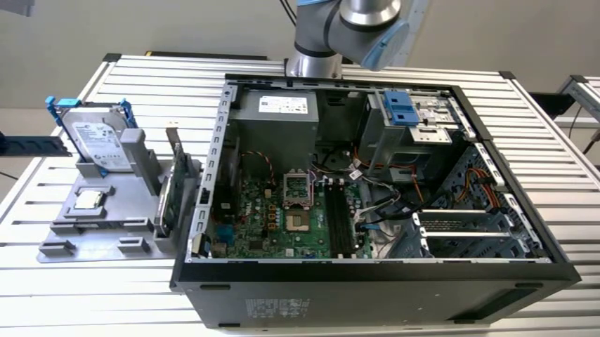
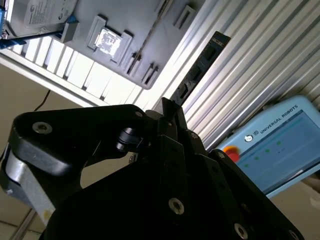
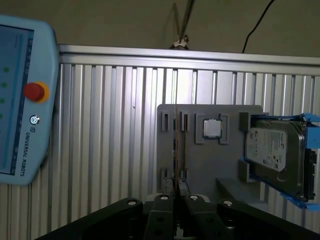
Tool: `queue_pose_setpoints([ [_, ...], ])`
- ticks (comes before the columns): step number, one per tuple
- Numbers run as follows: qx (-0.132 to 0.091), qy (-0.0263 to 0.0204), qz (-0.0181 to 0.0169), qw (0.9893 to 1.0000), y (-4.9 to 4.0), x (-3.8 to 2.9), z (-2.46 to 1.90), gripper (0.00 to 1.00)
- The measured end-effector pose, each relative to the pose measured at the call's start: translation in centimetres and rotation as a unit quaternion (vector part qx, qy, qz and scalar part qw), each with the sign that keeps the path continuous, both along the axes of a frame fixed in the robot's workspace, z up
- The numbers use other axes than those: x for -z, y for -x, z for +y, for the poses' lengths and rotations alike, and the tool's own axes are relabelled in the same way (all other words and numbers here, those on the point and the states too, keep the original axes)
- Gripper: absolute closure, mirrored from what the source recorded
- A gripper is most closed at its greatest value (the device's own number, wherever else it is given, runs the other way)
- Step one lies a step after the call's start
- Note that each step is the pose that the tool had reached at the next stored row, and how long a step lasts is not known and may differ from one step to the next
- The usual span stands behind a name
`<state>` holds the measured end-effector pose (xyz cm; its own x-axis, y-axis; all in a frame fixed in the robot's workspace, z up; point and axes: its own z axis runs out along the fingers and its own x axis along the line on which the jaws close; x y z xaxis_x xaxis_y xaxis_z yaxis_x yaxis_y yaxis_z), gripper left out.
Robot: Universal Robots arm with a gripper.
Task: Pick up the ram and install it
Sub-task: 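Pick up the ram and move it above insertion slot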
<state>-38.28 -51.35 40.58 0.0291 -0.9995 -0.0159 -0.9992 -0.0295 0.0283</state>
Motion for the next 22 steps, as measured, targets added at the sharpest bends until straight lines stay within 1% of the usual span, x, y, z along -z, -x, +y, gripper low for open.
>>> queue_pose_setpoints([
  [10, 0.0, 0.0, 0.0, 1.0, -1.04, 0.0, 0.0, 1.0],
  [22, 0.0, 0.0, 0.0, 1.0, -2.59, 0.0, 0.0, 1.0],
])
